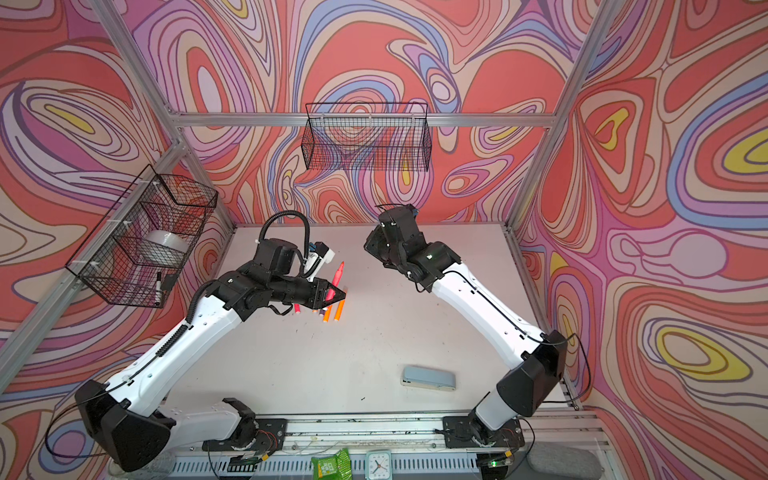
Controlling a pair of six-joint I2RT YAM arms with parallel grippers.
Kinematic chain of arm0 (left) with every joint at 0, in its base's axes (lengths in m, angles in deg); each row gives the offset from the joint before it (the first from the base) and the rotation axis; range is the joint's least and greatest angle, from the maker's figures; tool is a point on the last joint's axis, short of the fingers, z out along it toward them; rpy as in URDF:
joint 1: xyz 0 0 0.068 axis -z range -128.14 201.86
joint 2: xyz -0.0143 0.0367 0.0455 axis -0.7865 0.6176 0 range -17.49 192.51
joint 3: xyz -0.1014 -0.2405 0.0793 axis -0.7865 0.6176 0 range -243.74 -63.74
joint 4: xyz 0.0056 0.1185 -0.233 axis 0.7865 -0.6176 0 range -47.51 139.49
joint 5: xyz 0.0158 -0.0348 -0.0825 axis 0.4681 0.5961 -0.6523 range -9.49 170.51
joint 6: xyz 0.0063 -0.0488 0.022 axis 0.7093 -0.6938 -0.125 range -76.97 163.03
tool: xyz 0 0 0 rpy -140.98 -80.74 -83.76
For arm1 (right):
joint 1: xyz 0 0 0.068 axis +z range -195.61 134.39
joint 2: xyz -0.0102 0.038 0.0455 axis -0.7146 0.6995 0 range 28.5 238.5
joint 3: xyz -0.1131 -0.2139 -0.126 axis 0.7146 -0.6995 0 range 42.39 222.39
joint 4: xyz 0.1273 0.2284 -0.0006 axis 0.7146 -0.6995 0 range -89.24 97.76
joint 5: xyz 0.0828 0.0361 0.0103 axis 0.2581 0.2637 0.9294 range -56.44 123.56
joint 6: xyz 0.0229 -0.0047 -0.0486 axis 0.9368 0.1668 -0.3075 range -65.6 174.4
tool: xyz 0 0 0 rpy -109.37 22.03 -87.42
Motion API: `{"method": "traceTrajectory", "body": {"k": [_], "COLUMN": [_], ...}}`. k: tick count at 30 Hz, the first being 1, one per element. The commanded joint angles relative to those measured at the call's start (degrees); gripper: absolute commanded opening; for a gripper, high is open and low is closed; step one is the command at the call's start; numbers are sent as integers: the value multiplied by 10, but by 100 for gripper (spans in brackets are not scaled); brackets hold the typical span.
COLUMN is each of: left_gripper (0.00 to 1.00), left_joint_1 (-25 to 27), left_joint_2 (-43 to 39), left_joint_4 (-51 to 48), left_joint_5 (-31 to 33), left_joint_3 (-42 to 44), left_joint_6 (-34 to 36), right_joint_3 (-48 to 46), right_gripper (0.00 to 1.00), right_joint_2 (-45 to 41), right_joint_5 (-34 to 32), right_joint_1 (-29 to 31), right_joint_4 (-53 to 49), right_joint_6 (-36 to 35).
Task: Insert the pens into the pen caps
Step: 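Lift the cap with the right gripper toward the upright pink marker, then align the cap over the pink marker tip with the right gripper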
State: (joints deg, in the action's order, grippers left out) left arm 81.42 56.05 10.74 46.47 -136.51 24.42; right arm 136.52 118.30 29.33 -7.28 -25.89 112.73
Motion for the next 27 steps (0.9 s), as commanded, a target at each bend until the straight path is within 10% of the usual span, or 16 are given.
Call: {"method": "traceTrajectory", "body": {"k": [1,27], "left_gripper": [0,0], "left_joint_1": [-3,-12], "left_joint_2": [-2,24], "left_joint_4": [10,33], "left_joint_5": [-28,-25], "left_joint_3": [-20,-37], "left_joint_6": [-8,-24], "right_joint_3": [-3,-32], "right_gripper": [0,0], "right_joint_2": [-1,-7], "right_joint_5": [20,33], "right_joint_1": [17,44], "right_joint_4": [43,72], "right_joint_6": [-1,11]}}
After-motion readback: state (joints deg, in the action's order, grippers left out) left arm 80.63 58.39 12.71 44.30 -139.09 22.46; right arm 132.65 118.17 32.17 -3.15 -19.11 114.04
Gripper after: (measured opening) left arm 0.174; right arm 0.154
